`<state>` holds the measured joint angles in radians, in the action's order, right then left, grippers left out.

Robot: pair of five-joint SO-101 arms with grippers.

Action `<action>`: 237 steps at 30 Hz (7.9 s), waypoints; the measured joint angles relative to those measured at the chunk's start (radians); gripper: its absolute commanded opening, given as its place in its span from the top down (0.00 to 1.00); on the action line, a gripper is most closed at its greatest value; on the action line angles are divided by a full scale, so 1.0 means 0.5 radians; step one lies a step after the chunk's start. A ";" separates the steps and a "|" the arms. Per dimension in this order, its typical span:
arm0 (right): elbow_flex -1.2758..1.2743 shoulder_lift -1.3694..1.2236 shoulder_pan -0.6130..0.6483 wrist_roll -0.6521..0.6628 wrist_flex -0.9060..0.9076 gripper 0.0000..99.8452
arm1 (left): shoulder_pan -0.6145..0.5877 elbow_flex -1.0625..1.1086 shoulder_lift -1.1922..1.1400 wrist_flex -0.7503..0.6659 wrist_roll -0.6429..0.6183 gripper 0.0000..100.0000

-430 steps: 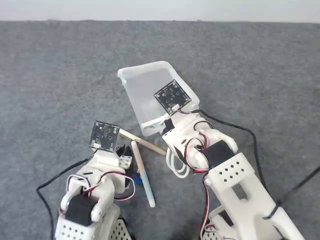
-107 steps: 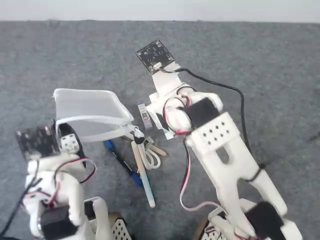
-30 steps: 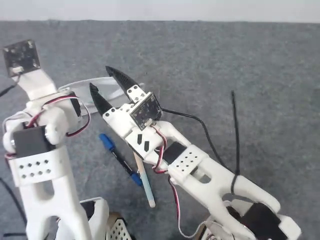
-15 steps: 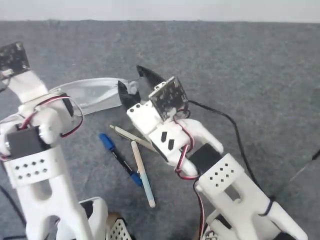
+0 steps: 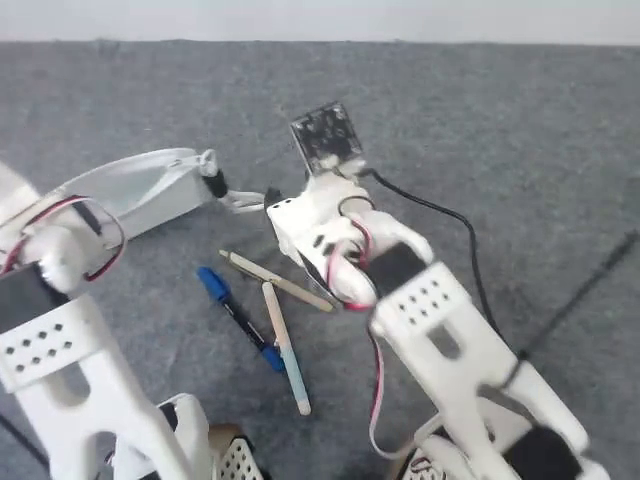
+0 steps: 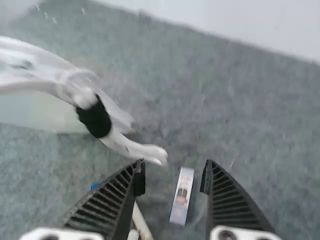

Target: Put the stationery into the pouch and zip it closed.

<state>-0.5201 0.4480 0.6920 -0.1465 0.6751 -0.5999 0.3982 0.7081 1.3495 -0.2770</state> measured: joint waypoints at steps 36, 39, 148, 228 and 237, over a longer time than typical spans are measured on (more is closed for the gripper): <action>1.522 -2.179 -0.052 -0.129 0.531 0.82 | -0.160 0.061 0.015 -0.009 -0.003 0.99; 1.636 -2.271 -0.052 -0.129 0.598 0.83 | -0.160 0.061 0.015 -0.009 -0.003 0.99; -0.310 0.773 0.423 -0.126 0.003 0.99 | 0.129 0.181 0.031 -0.031 0.000 0.99; -0.930 -0.592 0.307 0.221 -3.099 0.85 | 0.531 0.313 0.015 -0.031 0.190 0.99; -0.933 -0.043 0.295 -0.018 -2.145 0.85 | 0.531 0.313 0.015 -0.031 0.190 0.99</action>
<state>-0.9866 0.4266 0.8393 -0.1557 -0.3974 -0.3345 0.5547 0.7158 1.3341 -0.1818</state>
